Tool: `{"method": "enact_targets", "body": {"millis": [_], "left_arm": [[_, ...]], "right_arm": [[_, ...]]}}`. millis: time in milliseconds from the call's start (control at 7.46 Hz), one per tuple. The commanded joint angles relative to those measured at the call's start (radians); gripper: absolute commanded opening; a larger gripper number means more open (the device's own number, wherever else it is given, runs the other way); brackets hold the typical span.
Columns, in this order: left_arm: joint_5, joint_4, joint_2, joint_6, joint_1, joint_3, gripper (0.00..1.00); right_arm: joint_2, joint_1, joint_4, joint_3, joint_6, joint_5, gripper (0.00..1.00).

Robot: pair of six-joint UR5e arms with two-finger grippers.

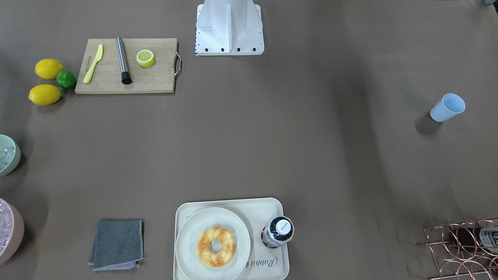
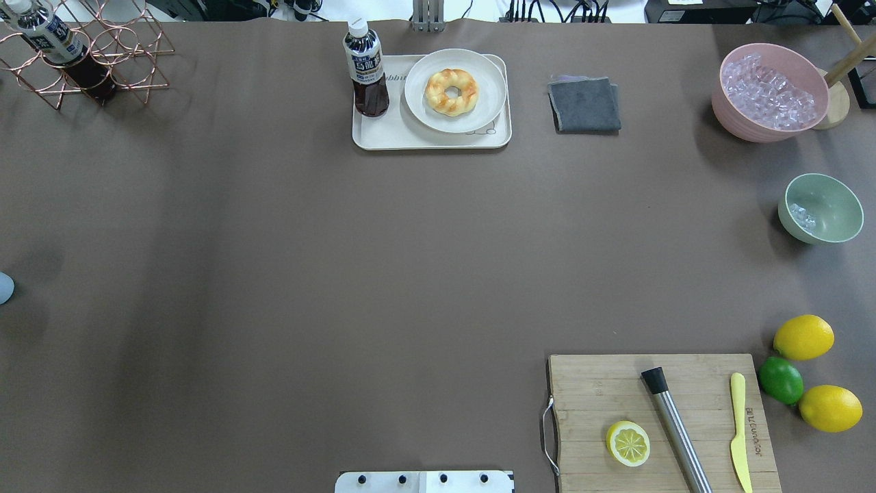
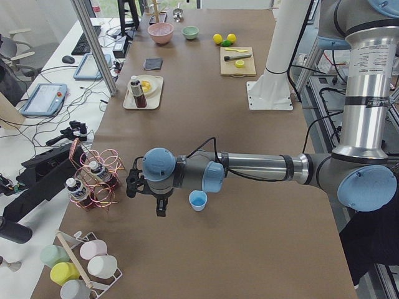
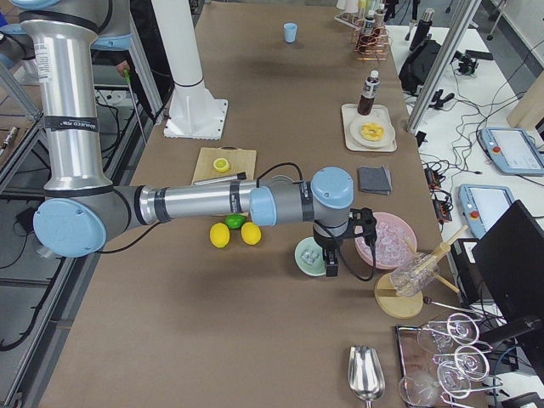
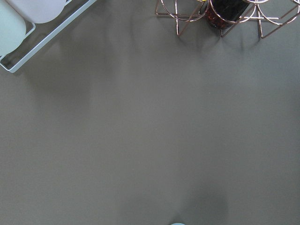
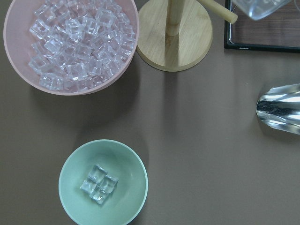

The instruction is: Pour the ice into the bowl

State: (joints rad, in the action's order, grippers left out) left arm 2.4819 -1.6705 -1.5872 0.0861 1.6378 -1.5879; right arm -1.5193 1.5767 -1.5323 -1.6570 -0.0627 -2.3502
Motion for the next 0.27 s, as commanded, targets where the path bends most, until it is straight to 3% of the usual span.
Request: {"method": "enact_targets", "body": {"millis": [0,134], "left_arm": [[-0.026,0.000,0.001,-0.003,0.004,0.000,0.97],[-0.026,0.000,0.013,-0.005,0.004,-0.003,0.97]], "right_arm": [[0.004,0.002,0.000,0.009,0.000,-0.001,0.99],[0.014,0.002,-0.002,0.008,-0.028,-0.001,0.99]]}}
